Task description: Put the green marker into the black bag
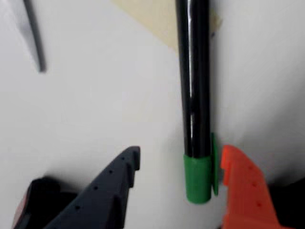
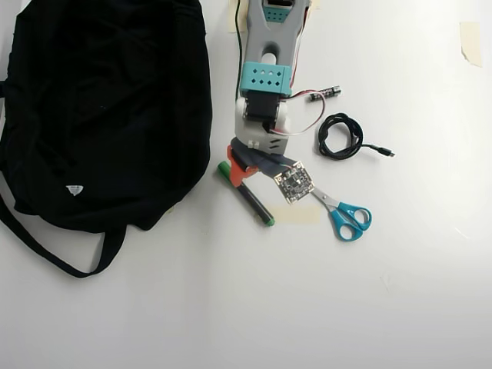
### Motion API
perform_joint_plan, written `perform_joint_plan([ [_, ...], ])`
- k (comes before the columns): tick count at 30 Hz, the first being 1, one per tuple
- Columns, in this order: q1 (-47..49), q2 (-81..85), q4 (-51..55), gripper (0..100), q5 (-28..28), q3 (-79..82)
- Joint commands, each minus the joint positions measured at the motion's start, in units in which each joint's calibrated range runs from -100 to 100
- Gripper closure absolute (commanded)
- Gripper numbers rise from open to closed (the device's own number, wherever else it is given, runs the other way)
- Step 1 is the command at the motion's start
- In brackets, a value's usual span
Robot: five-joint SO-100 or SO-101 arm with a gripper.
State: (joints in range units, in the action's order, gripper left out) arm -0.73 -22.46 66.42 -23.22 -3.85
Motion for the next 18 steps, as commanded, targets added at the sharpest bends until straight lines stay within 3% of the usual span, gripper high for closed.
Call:
perform_joint_plan([
  [1, 0.36, -2.19, -0.53, 77, 0.10, -6.30],
  [18, -0.39, -8.83, -0.45, 77, 1.30, -10.52],
])
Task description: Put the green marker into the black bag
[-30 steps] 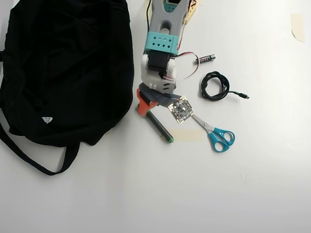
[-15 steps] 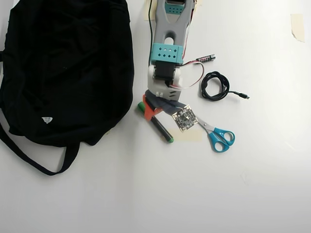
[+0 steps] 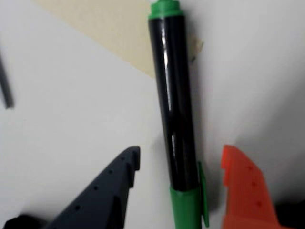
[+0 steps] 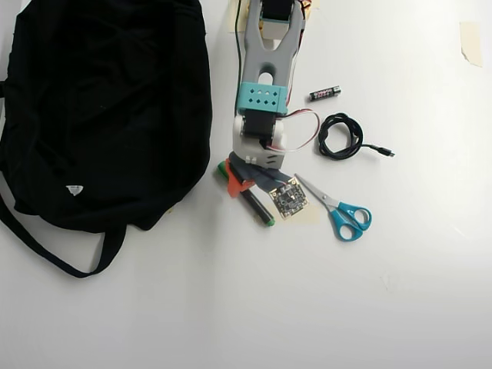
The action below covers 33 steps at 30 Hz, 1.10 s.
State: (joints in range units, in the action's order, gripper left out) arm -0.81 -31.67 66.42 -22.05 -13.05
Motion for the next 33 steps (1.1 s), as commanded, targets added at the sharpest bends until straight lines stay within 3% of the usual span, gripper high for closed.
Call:
perform_joint_plan([
  [1, -0.46, 0.39, -0.45, 77, 0.08, -0.88],
  [33, -2.03, -3.02, -3.46, 78, -0.55, 2.99],
])
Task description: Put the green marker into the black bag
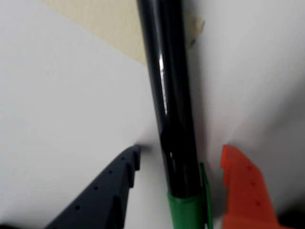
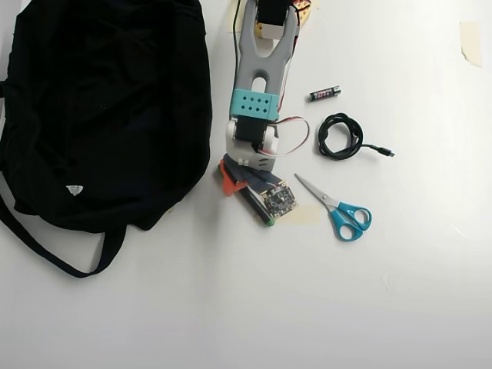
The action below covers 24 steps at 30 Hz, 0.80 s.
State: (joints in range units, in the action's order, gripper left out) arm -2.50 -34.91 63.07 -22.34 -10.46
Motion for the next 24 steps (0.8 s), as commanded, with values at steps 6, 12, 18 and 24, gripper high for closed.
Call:
perform_joint_plan([
  [6, -0.34, 0.22, -0.11, 89, -0.26, 0.39],
  [12, -0.27, 0.22, -0.20, 95, 0.01, 0.39],
  [18, -0.27, 0.22, -0.20, 98, 0.01, 0.39],
  [24, -0.19, 0.22, -0.20, 98, -0.10, 0.39],
])
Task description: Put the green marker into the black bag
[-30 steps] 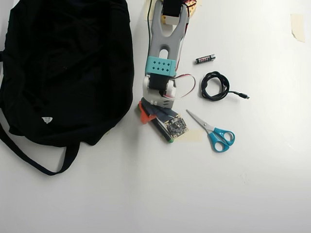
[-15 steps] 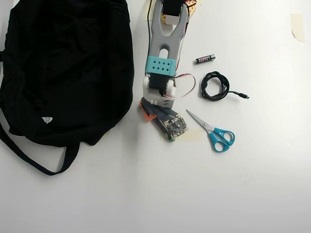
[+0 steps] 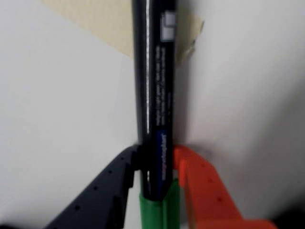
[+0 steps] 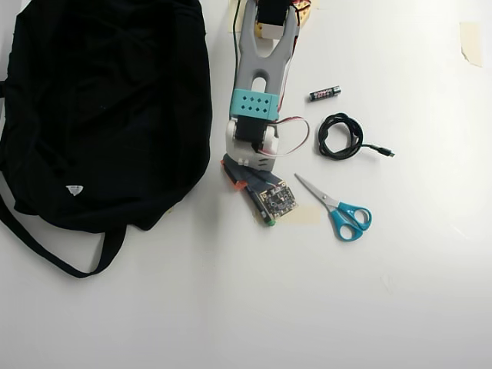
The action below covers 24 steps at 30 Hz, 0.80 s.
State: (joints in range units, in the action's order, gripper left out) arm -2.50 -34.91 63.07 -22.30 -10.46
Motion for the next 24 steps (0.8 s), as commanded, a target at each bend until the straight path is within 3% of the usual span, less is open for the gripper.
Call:
perform_joint_plan([
  [1, -0.12, 0.30, -0.20, 98, -0.15, 0.39],
  [11, 0.40, 1.63, 1.01, 98, -0.04, -1.31],
  [24, 1.38, 1.63, 13.76, 98, -0.31, -15.60],
])
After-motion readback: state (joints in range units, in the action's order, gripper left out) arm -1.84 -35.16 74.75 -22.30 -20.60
